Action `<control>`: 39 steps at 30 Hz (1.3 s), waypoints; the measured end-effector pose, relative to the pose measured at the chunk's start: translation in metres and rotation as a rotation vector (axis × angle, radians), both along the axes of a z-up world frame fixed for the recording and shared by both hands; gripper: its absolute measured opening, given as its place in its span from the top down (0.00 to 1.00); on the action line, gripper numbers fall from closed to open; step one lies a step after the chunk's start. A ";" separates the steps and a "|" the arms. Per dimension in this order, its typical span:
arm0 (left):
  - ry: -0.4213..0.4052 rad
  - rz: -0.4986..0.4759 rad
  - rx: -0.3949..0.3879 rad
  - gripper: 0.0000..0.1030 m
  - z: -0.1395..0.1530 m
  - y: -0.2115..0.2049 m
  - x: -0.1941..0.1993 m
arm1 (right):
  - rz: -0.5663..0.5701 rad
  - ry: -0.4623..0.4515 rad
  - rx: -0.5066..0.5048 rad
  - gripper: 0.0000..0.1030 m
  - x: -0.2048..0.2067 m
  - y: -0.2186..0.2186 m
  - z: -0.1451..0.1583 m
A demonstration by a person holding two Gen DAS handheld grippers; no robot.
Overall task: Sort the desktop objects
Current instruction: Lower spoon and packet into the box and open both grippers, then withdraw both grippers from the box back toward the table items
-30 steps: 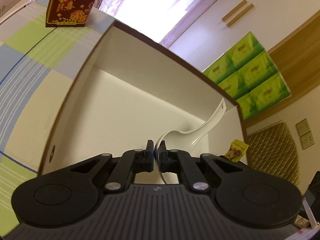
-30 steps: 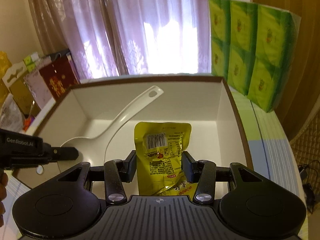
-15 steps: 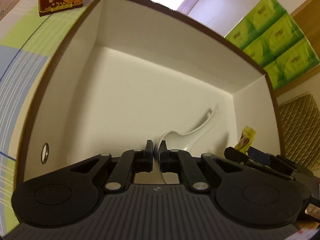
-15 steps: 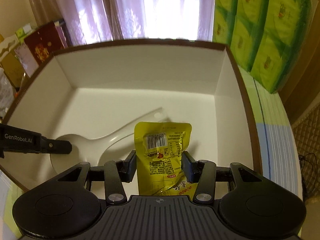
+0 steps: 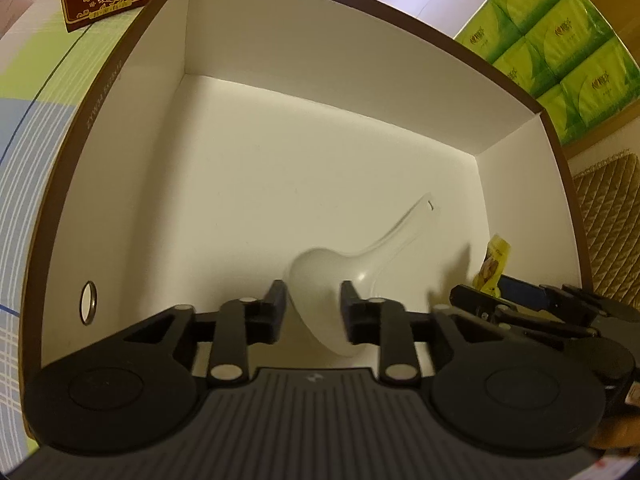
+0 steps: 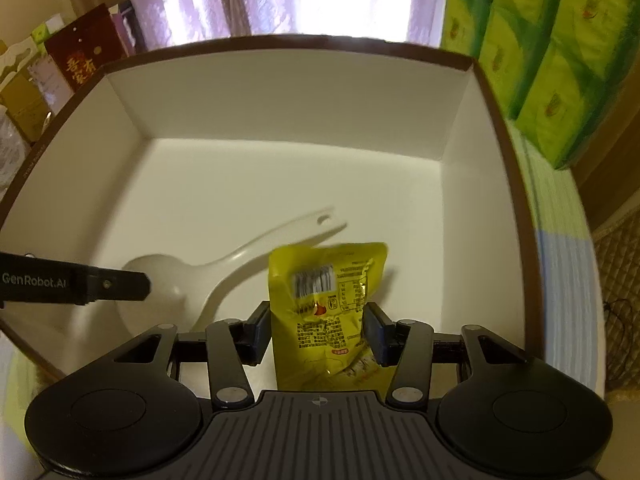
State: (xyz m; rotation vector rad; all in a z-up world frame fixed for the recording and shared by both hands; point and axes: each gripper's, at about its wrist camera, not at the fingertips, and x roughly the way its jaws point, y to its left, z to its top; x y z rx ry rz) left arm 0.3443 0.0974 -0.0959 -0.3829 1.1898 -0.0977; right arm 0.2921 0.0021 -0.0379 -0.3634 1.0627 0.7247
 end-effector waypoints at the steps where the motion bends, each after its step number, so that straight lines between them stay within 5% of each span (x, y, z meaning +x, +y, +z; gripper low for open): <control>1: -0.002 0.000 -0.005 0.46 0.000 0.001 -0.001 | -0.003 -0.001 0.007 0.28 0.000 -0.001 0.002; 3: -0.017 -0.001 -0.017 0.32 0.003 0.002 -0.005 | 0.019 0.006 0.040 0.19 -0.002 -0.003 0.007; 9: -0.073 -0.030 0.024 0.21 0.016 0.002 -0.014 | 0.062 -0.016 0.034 0.12 -0.014 -0.004 0.010; 22: -0.230 -0.098 0.106 0.16 0.061 0.002 -0.041 | 0.060 -0.135 0.149 0.05 -0.035 -0.029 0.049; 30: -0.380 -0.094 0.176 0.15 0.102 0.015 -0.090 | 0.004 -0.224 0.269 0.02 -0.054 -0.074 0.079; 39: -0.450 -0.055 0.241 0.15 0.127 0.022 -0.141 | -0.033 -0.276 0.339 0.02 -0.082 -0.112 0.098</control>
